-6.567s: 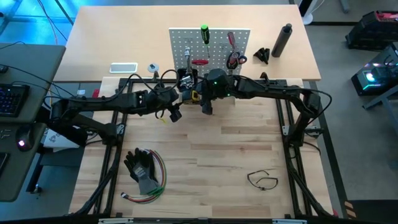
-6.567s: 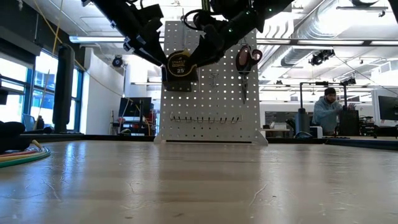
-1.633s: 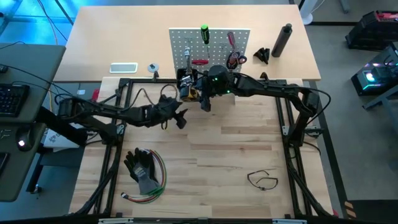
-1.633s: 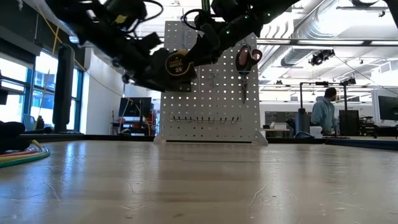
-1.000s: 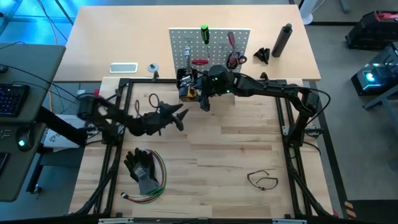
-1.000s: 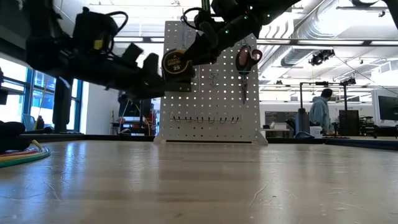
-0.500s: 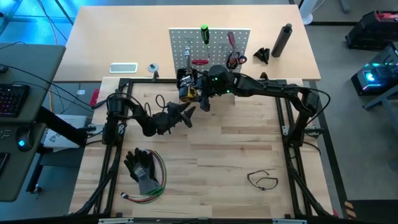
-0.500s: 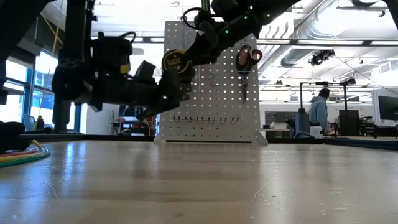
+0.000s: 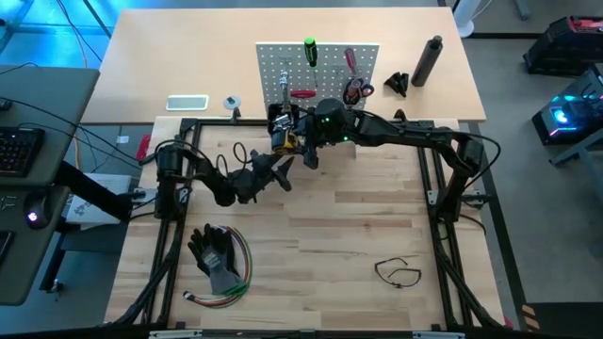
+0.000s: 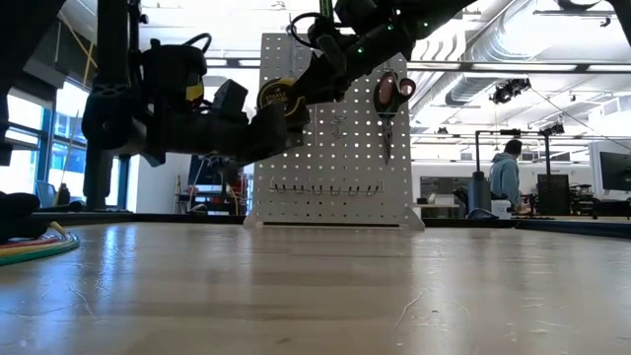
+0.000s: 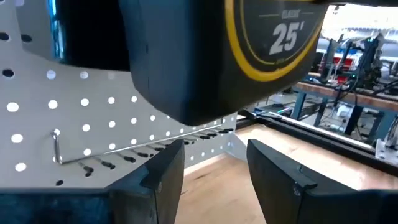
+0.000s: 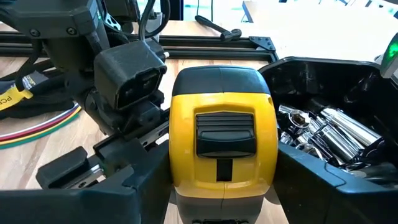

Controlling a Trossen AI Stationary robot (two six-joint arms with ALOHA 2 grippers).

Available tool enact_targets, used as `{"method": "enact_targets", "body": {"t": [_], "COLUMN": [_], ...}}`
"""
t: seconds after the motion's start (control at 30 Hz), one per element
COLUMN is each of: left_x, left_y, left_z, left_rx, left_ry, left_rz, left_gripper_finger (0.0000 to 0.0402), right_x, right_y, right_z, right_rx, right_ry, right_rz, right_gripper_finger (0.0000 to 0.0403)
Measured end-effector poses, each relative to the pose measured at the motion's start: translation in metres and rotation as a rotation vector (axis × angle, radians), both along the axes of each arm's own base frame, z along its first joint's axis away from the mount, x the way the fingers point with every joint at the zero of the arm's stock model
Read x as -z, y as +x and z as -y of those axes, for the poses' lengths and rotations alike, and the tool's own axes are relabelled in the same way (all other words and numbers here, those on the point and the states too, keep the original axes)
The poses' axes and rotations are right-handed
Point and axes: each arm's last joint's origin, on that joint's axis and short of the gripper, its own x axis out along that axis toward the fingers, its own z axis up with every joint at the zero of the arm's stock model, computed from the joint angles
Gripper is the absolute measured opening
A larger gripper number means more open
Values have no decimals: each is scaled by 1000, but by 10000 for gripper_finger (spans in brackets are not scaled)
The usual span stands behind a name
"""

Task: Hang tools onto peg board
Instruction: Hang the yellow tape measure on the black bin on the white peg board

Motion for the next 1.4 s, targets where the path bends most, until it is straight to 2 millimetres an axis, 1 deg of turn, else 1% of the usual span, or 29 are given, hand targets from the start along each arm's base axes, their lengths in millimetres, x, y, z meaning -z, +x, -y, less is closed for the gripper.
{"method": "enact_targets", "body": {"t": [0.1,0.33,0.4,0.67,0.87,1.17,1.4], "left_x": [-4,-22,-24,-23,-19,-19,-19], "left_y": [0,-2,-3,-3,-9,-9,-10], "left_z": [0,3,3,3,2,2,1], "left_rx": [-2,0,-11,-9,3,0,0], "left_ry": [18,97,98,90,57,57,58], "left_rz": [-2,-15,-8,-9,9,12,10], "left_gripper_finger": [166,165,165,165,165,165,165], "right_x": [0,-2,-2,-1,2,1,1], "right_y": [0,-1,-1,-1,-1,-1,0], "right_z": [0,0,0,0,0,0,-2], "right_rx": [0,-2,-2,-1,-7,-24,-23], "right_ry": [1,5,4,6,-17,-41,-64], "right_rz": [-4,2,4,-5,-19,-20,-24], "right_gripper_finger": [234,234,234,234,234,234,257]}}
